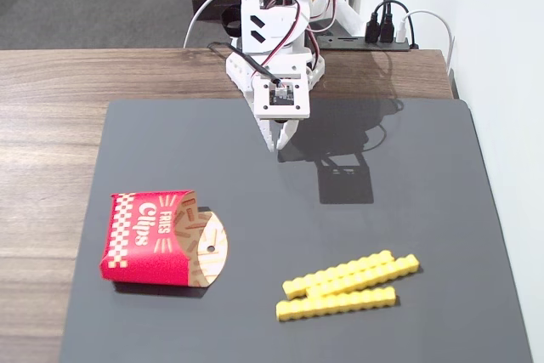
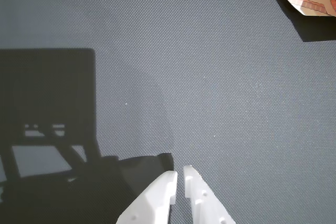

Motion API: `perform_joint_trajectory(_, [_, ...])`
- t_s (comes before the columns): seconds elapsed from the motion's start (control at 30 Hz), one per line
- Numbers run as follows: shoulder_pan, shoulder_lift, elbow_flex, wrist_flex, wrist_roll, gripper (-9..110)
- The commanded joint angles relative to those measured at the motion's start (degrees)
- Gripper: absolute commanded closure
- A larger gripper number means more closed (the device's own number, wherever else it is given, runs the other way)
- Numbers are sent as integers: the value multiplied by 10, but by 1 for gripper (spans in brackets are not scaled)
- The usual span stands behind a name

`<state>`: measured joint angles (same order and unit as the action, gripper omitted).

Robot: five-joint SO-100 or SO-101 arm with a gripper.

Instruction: Grab a fry

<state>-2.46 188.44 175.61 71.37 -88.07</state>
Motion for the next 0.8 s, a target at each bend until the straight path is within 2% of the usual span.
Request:
perform_joint_trajectory(0.0, [-20,4,-1,58,-18,101])
perform_joint_trajectory(0.47, [-29,2,-2,54,-6,101])
perform_joint_trajectory(0.77, [-45,-113,-99,38,62,101])
